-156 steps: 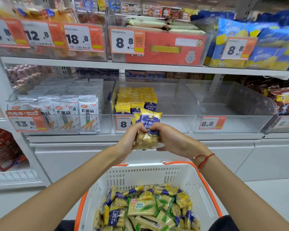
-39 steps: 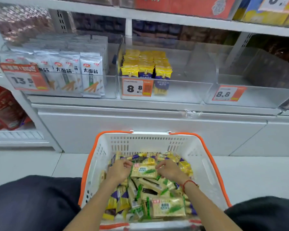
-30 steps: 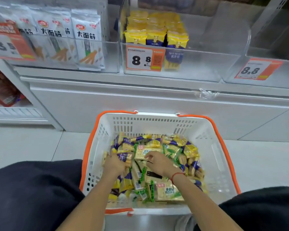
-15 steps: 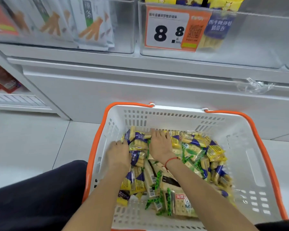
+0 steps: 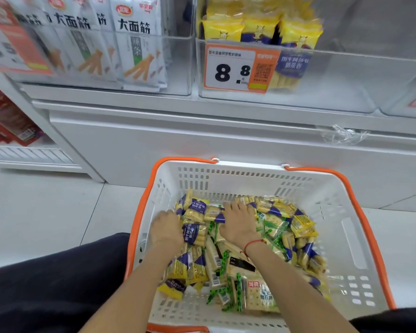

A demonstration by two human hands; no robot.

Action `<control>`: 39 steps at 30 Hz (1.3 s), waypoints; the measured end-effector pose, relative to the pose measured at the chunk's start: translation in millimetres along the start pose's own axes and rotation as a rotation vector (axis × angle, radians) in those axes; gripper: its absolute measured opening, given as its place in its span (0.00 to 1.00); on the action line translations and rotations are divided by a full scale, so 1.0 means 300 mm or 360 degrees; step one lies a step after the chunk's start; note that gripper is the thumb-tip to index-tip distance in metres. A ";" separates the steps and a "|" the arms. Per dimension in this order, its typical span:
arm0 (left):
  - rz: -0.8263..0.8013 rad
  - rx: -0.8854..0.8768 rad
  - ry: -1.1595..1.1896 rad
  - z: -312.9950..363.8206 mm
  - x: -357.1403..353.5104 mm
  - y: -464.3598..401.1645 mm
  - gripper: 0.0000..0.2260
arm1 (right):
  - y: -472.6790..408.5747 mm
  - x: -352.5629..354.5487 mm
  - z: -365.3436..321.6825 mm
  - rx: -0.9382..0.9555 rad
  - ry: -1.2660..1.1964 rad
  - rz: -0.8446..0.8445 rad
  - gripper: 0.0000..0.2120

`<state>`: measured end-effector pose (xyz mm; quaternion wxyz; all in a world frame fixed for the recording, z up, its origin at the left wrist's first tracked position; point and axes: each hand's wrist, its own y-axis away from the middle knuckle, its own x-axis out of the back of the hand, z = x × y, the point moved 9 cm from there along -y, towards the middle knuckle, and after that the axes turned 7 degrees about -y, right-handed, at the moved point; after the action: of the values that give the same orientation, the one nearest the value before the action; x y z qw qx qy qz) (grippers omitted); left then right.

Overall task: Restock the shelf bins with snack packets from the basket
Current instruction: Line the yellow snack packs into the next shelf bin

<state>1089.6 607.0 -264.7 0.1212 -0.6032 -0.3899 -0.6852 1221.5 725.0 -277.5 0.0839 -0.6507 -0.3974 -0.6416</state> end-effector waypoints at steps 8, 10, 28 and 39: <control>-0.0347 0.0305 0.1167 -0.041 0.013 0.036 0.11 | 0.127 0.082 0.034 0.0014 -0.0250 0.0125 0.15; -0.0528 0.0348 0.1697 -0.008 0.028 0.071 0.12 | 0.146 0.157 0.073 -0.0099 -0.0593 0.0165 0.14; -0.0469 -0.0403 0.1922 0.129 0.841 0.170 0.04 | 0.425 0.937 0.076 0.0284 -0.2162 0.0051 0.08; -0.0492 -0.0536 0.2311 0.190 0.906 0.169 0.13 | 0.508 1.119 0.058 0.0443 -0.1815 0.0206 0.14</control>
<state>1097.5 694.8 3.5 0.1562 0.0501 -0.1827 -0.9694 1283.4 771.3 83.5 -0.0194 -0.8988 -0.4195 -0.1258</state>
